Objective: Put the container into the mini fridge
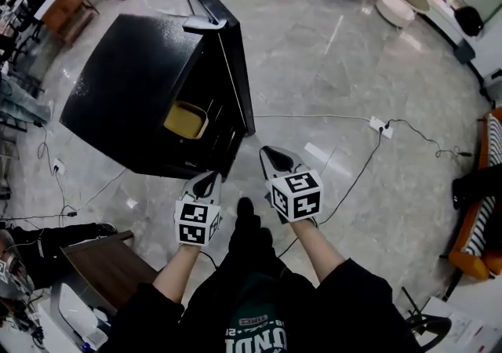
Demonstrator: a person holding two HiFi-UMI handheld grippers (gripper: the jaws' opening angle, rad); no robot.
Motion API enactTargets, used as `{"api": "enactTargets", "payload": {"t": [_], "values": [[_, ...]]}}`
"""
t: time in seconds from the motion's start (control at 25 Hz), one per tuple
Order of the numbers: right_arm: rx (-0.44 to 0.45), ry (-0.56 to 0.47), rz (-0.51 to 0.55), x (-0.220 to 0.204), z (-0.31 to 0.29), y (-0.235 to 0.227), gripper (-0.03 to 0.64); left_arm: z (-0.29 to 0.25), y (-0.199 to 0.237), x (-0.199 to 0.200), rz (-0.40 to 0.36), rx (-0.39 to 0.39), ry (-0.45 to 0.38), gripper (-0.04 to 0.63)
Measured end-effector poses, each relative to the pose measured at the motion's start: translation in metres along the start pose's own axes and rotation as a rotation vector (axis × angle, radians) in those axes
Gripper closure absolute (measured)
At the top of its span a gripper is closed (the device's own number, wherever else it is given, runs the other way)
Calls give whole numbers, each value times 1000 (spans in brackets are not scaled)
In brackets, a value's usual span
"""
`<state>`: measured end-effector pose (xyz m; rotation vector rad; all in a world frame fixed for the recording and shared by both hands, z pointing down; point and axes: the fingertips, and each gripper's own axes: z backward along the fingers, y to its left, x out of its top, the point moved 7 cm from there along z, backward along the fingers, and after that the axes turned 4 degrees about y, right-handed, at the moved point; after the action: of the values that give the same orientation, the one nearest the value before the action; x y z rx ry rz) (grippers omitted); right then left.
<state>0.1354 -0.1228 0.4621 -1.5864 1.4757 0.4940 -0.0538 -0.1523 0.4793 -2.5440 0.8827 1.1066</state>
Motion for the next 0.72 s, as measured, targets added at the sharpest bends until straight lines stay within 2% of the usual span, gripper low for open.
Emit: {"api": "enactTargets", "payload": {"t": [0.2,0.48,0.72], "values": [[-18,-76,115,10,49,15,578,25,-9,16,-19,-30,-76,582],[-41,-94,98,1,91,41,583,68,-30,22,-95,-56,-140,582],[-40,-123,127,-13,109,51,583,91,-30,23,-124,-40,-163,582]]}}
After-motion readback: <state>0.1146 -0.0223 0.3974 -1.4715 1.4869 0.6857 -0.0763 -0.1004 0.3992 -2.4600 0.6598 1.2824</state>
